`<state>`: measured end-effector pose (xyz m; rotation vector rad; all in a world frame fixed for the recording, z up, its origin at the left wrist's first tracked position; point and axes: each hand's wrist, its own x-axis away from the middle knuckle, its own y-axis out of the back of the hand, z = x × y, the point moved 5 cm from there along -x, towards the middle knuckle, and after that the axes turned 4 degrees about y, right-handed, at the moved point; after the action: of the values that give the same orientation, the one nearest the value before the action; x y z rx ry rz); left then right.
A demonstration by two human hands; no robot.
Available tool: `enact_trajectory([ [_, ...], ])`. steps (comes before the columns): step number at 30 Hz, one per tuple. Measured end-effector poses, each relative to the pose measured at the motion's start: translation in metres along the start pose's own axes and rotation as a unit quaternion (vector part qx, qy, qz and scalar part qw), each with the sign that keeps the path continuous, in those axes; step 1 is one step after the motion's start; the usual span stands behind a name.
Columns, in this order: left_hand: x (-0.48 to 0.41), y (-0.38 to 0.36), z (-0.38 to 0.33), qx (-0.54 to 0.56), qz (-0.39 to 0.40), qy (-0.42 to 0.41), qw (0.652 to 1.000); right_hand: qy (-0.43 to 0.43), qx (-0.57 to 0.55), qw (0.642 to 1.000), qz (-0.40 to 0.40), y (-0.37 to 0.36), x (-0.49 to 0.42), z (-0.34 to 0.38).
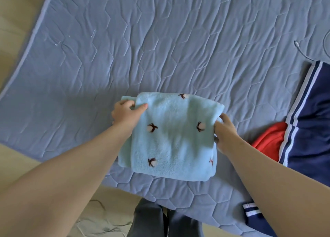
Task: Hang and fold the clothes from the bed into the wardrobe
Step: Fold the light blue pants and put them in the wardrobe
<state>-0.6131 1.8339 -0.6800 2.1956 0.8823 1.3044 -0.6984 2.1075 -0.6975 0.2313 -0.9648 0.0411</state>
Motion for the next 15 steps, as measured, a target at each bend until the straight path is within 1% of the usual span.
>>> enact_trajectory([
  [4, -0.004, -0.006, -0.007, 0.096, 0.039, -0.028, 0.994, -0.001, 0.021, 0.997, -0.070, 0.001, -0.012, 0.006],
  [7, -0.006, 0.000, -0.004, 0.124, 0.018, -0.033, 0.992, 0.014, 0.032, 0.993, -0.113, 0.011, -0.013, 0.008],
  [10, -0.011, 0.009, 0.000, 0.153, -0.015, -0.028, 0.988, 0.016, 0.005, 0.987, -0.159, 0.025, -0.008, 0.003],
  [11, -0.012, 0.009, 0.002, 0.168, -0.018, -0.020, 0.985, 0.016, -0.011, 0.986, -0.168, 0.027, -0.007, 0.002],
  [13, -0.007, 0.008, -0.002, 0.179, -0.018, -0.035, 0.983, 0.030, -0.038, 0.983, -0.175, 0.027, -0.007, 0.002],
  [15, 0.000, 0.001, -0.001, 0.154, 0.020, -0.040, 0.987, 0.046, -0.078, 0.983, -0.163, 0.019, -0.001, 0.005],
])
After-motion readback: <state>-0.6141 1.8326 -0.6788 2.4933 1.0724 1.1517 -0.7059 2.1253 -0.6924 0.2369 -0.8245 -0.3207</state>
